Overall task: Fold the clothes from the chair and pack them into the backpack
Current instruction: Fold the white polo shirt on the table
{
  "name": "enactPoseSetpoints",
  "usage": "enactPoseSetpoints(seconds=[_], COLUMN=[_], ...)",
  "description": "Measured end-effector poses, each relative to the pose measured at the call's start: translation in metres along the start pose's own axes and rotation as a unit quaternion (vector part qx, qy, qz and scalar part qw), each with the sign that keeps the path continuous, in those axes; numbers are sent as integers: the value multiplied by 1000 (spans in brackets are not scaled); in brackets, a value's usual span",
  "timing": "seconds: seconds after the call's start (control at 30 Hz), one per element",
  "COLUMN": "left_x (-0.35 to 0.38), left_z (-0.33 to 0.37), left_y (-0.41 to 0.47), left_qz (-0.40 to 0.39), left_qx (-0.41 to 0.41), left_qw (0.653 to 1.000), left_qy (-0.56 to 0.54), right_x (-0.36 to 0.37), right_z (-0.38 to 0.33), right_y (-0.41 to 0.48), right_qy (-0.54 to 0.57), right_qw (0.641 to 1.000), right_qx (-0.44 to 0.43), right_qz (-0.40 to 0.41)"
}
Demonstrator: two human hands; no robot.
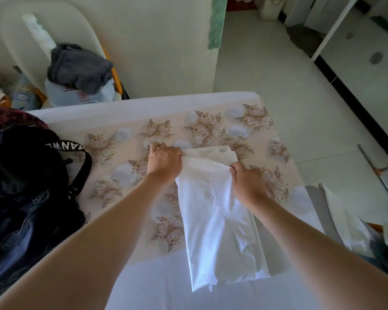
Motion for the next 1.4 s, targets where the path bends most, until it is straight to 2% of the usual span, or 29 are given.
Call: enactPoseSetpoints(seconds=[0.1,0.13,0.2,0.27,0.33,0.4,0.47,0.5,0.57,0.6,0.67,0.73,0.8,0.9,1.0,1.1,1.23,1.3,1.4], left_x=[-3,-9,-16,-5,24,53,66,66,60,52,32,18,22,36,24,2,-9,-16,-32], left_z=[4,13,48,79,73,54,48,47,50,55,71,87,94,93,97,115,127,127,126], left_y=[-6,-11,-28,-49,-62,-72,-78,-77,-76,-74,-81,-101,-132,-178,-197,-214,-254,-268,-278], left_qz=[11,40,75,46,-59,-177,-225,-226,-203,-170,-92,-54,-79,-154,-166,-175,-220,-186,-143], left_qx=[-52,-44,42,139,116,75,89,97,100,102,108,111,105,105,95,118,177,184,149], left_qw=[998,998,996,987,991,981,970,969,974,980,990,991,988,981,980,973,956,962,971], left_qy=[28,21,-35,-70,-43,-1,15,18,19,14,-18,-59,-76,-43,-51,-90,-79,-81,-123], right_x=[16,18,18,26,27,21,4,-3,-22,-27,-20,14,40,45,22,1,-12,-20,-32], right_z=[19,26,34,41,47,50,43,34,4,-17,-49,-44,-17,7,0,-9,-3,4,5], right_y=[8,10,12,11,14,19,20,18,2,-10,-42,-67,-81,-94,-105,-131,-176,-186,-188], right_qy=[20,20,53,127,138,47,-43,-51,8,39,58,9,-36,-67,-47,11,15,17,35], right_qw=[999,999,996,980,972,988,996,994,977,963,942,953,971,978,981,969,917,906,901], right_qx=[28,39,75,147,186,142,61,16,-96,-169,-283,-292,-235,-195,-187,-245,-399,-422,-433], right_qz=[-2,7,8,-31,-49,-22,58,99,191,208,171,81,16,-25,-29,-24,-27,-8,14])
Point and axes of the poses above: each hand's wrist, its own y-axis towards the middle knuckle, its own x-axis out of the palm, z = x × y, the point moved 10 cm from there along y, towards the middle knuckle, and after that the axes turned 15 degrees about z, right-handed, at the moved point
